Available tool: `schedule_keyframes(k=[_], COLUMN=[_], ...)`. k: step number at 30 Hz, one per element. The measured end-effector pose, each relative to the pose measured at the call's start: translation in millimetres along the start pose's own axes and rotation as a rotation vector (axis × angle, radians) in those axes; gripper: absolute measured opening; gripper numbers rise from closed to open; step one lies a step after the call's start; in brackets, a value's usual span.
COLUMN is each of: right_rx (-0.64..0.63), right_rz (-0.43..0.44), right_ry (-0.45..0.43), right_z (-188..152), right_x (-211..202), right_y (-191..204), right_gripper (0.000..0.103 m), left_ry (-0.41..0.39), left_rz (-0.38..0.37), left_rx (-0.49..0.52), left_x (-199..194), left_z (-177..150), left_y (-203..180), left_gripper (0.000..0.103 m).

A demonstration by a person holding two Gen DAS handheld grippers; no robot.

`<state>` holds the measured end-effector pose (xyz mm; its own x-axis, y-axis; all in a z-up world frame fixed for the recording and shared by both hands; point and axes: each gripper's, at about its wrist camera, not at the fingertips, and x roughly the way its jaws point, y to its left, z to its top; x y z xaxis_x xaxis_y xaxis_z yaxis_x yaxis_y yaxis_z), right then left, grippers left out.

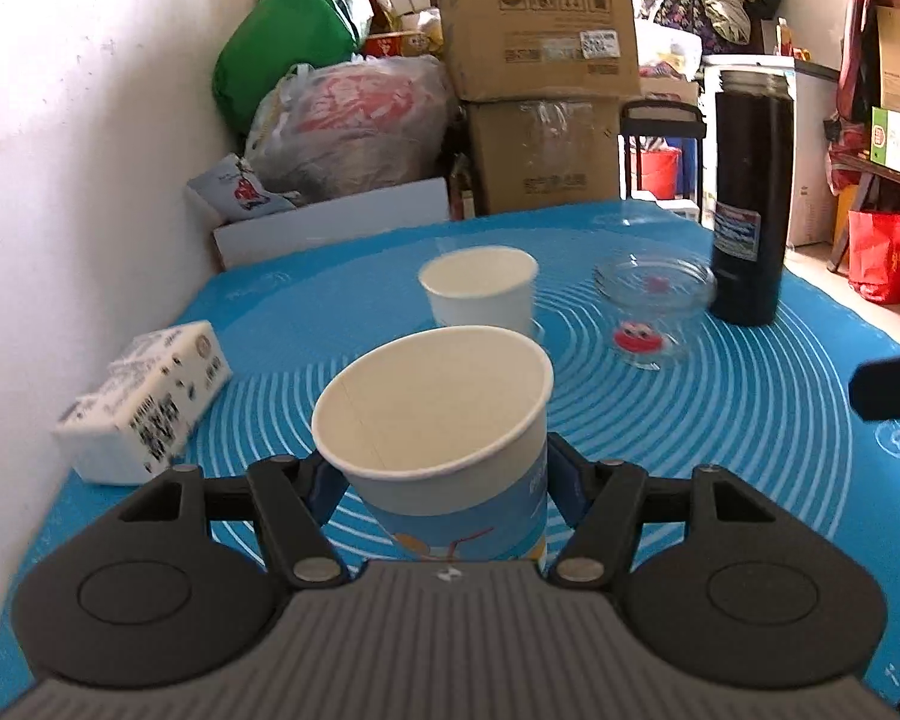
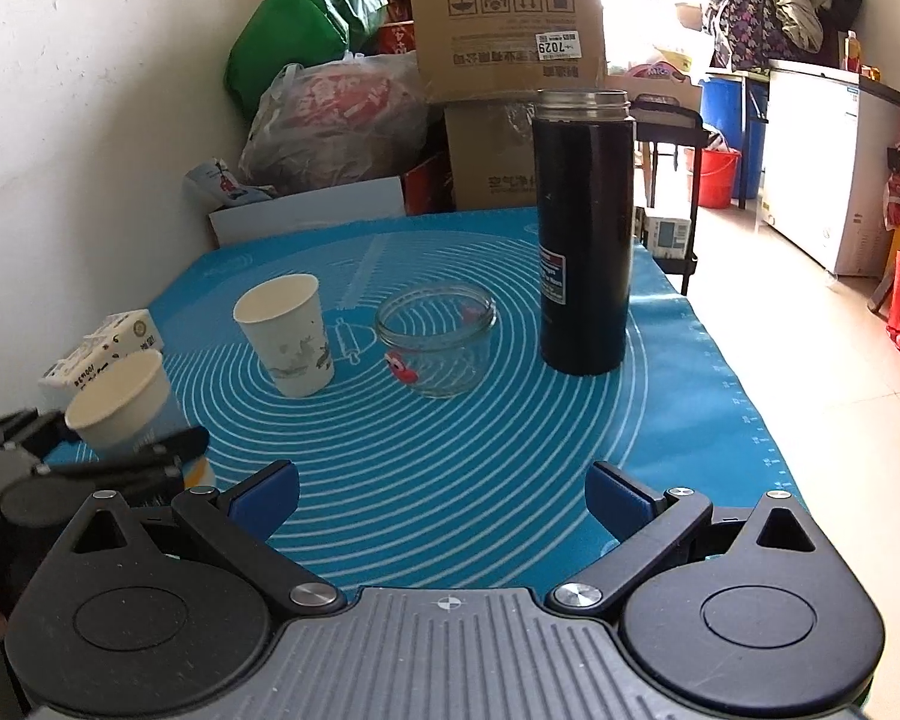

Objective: Flip cup upside down
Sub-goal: 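Lift the blue-printed cup off the mat with the right gripper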

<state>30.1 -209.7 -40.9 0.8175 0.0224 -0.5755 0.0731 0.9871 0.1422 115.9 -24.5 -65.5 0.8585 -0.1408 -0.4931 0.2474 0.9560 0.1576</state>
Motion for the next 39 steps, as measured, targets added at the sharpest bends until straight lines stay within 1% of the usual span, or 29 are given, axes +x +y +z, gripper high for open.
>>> schedule_keyframes(k=[5,7,10,15,16,17,19,21,24,28,35,39], right_rx=[0.013,0.020,0.028,0.030,0.029,0.030,0.030,0.029,0.026,0.018,-0.011,-0.057], right_rz=[-0.004,-0.003,-0.002,0.000,0.000,0.001,0.002,0.003,0.004,0.007,0.007,0.000], right_ry=[0.006,0.010,0.015,0.017,0.018,0.019,0.020,0.019,0.018,0.013,0.002,0.002], right_z=[-3,-4,-6,-6,-6,-7,-6,-6,-6,-5,-3,0], right_x=[-4,-5,-5,-6,-6,-6,-6,-6,-7,-10,-19,-25], right_y=[-7,-10,-13,-14,-15,-15,-15,-15,-14,-13,-10,-2], right_gripper=[0.103,0.103,0.103,0.103,0.103,0.103,0.103,0.103,0.103,0.103,0.103,0.103], left_ry=[0.022,0.023,0.036,0.037,0.035,0.034,0.023,0.011,0.020,0.038,0.014,0.009], left_rz=[0.027,0.023,0.038,0.039,0.041,0.043,0.055,0.046,0.021,-0.026,-0.010,0.017], left_rx=[0.024,0.030,0.059,0.060,0.060,0.059,0.054,0.056,0.055,0.005,-0.023,-0.048], left_x=[9,10,12,10,10,8,5,0,-4,-12,-37,-49], left_z=[-5,-6,-6,-7,-7,-7,-6,-5,-2,1,6,9], left_y=[-10,-12,-18,-19,-20,-19,-20,-20,-20,-15,-11,-2], left_gripper=[0.068,0.066,0.066,0.069,0.074,0.087,0.097,0.097,0.097,0.097,0.097,0.097])
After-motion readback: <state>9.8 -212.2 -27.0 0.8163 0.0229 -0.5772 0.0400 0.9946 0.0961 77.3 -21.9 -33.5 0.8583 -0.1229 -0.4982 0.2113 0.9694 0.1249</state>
